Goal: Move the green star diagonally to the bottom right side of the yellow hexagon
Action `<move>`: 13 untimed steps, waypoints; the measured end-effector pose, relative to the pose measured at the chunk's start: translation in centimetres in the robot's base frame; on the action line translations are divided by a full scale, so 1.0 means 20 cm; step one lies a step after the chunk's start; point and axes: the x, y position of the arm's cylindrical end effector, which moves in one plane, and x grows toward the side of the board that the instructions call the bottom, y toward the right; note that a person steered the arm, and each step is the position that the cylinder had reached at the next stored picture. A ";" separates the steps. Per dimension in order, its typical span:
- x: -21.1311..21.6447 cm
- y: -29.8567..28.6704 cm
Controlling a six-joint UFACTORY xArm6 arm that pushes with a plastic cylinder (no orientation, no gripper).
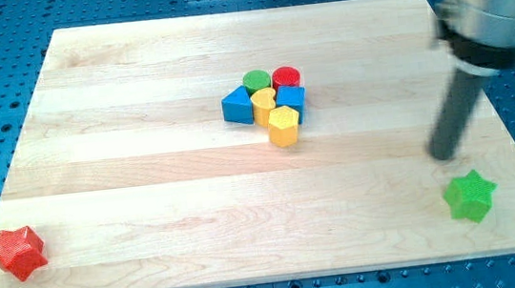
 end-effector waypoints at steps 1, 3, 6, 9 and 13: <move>0.20 0.31; 0.26 -0.55; 0.45 -0.86; 0.50 -1.09; 0.42 -1.81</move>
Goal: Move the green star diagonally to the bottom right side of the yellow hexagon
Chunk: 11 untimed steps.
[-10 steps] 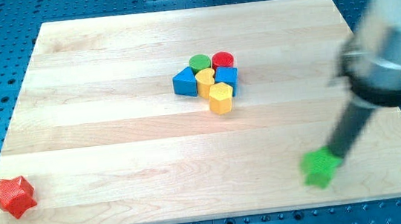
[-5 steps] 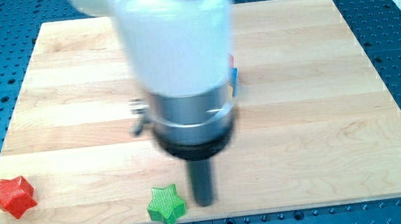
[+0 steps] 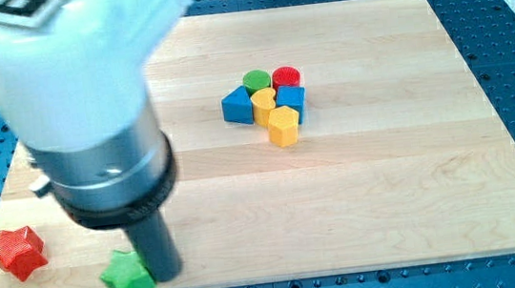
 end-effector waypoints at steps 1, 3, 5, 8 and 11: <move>-0.24 -0.19; -0.06 -0.36; 0.09 -0.49; -0.14 0.53; 0.09 0.48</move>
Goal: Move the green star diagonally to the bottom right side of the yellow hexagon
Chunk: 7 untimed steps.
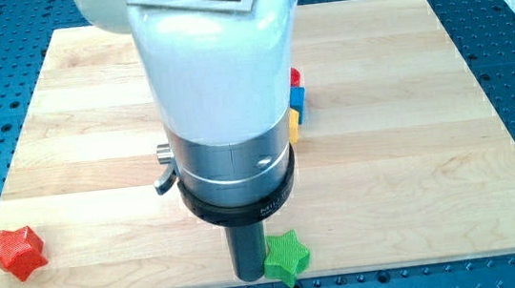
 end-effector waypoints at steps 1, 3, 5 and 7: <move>0.00 0.00; -0.26 0.65; 0.00 1.20; 0.00 1.04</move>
